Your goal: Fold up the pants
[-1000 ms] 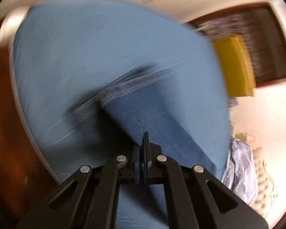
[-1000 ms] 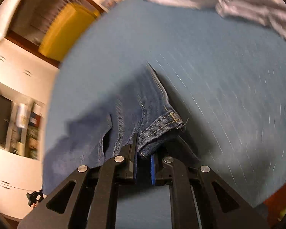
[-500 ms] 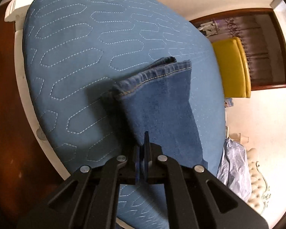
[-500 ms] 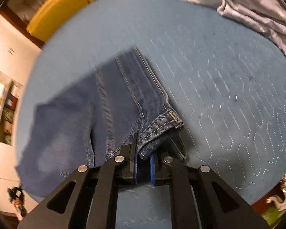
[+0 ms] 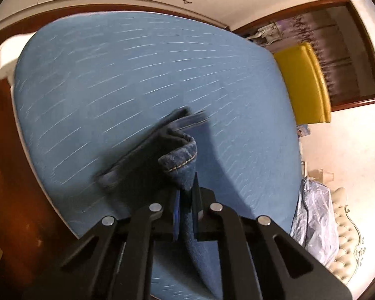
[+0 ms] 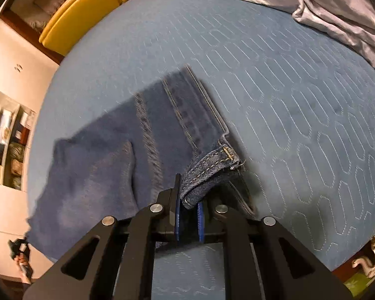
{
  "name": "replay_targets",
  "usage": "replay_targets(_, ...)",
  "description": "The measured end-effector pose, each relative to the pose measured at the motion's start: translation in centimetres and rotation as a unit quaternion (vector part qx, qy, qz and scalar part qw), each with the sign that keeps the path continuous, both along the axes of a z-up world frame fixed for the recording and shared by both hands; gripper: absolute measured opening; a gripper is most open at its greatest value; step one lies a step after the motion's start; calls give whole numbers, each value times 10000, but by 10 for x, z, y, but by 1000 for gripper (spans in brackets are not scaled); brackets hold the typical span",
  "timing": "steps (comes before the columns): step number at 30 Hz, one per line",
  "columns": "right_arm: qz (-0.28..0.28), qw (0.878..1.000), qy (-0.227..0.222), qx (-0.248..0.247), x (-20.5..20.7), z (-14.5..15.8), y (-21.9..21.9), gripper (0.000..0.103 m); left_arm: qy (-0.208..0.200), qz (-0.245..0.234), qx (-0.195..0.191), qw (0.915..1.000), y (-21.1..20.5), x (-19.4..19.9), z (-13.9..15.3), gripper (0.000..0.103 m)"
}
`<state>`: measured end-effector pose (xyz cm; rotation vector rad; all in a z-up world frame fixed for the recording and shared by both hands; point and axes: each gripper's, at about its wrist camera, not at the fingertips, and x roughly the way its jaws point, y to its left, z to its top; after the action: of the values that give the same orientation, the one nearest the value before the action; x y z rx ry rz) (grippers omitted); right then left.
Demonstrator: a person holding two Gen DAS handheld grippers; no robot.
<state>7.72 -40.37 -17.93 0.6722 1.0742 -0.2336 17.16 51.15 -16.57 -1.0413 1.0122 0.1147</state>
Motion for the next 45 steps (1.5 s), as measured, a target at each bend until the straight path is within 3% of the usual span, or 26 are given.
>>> replay_targets(2, 81, 9997, 124, 181, 41, 10, -11, 10, 260, -135, 52, 9996, -11, 47, 18, 6)
replay_targets(3, 92, 9995, -162, 274, 59, 28, -17, 10, 211, -138, -29, 9997, -16, 74, 37, 6)
replay_targets(5, 22, 9936, -1056, 412, 68, 72, -20, 10, -409, -46, 119, 9991, -23, 101, 97, 6)
replay_targets(7, 78, 9826, -1856, 38, 58, 119, -14, 10, -972, -28, 297, 9948, -28, 101, 140, 6)
replay_targets(9, -13, 9813, -1919, -173, 40, 121, -16, 10, -1216, 84, 391, 9918, -16, 76, 155, 6)
replay_targets(11, 4, 9850, -1720, -160, 28, 97, -15, 10, -1179, 63, 296, 9926, -4, 53, 139, 6)
replay_targets(12, 94, 9883, -1506, -208, 21, 73, -12, 10, -1030, 36, 88, 9946, 3, 36, 113, 6)
replay_targets(14, 128, 9931, -1153, -184, 9, 35, -10, 10, -584, 43, 121, 9982, 7, 13, 63, 6)
replay_targets(17, 61, 9980, -628, 38, -6, -26, -6, 10, -187, 274, -191, 9993, 19, -13, 1, 6)
replay_targets(20, 34, 9990, -442, 39, -17, -49, -4, 10, -43, 391, -347, 9986, 24, -26, -33, 6)
replay_targets(25, -20, 9993, -374, 19, -14, -38, -1, 10, -177, 321, -260, 9990, 19, -22, -25, 6)
replay_targets(27, -111, 9982, -575, 140, -18, -17, 0, 9, -370, 337, -339, 9982, 19, -27, -13, 6)
replay_targets(29, 35, 9971, -757, -102, -28, 3, 5, 9, -505, 267, -201, 9982, 20, -34, -5, 6)
replay_targets(31, 195, 9988, -293, -338, -24, -14, 10, 9, -206, 205, -73, 9996, 19, -31, -19, 6)
replay_targets(32, 190, 9995, -160, -210, -23, -25, 7, 9, -90, 283, -212, 9993, 23, -32, -30, 6)
replay_targets(33, 168, 9997, -139, -113, -23, -33, 4, 9, -83, 370, -382, 9985, 26, -34, -38, 6)
replay_targets(35, 173, 9997, -142, -71, -24, -37, 3, 9, -102, 365, -333, 9987, 25, -36, -40, 6)
replay_targets(40, 213, 9980, -555, -194, -41, 2, 9, 9, -444, 391, -358, 9976, 26, -42, -22, 6)
replay_targets(43, 339, 9987, -102, -378, -43, -24, 4, 9, -134, 406, -302, 9986, 24, -35, -38, 5)
replay_targets(45, 302, 9989, -173, -324, -50, -26, 3, 9, -209, 435, -366, 9982, 24, -34, -40, 5)
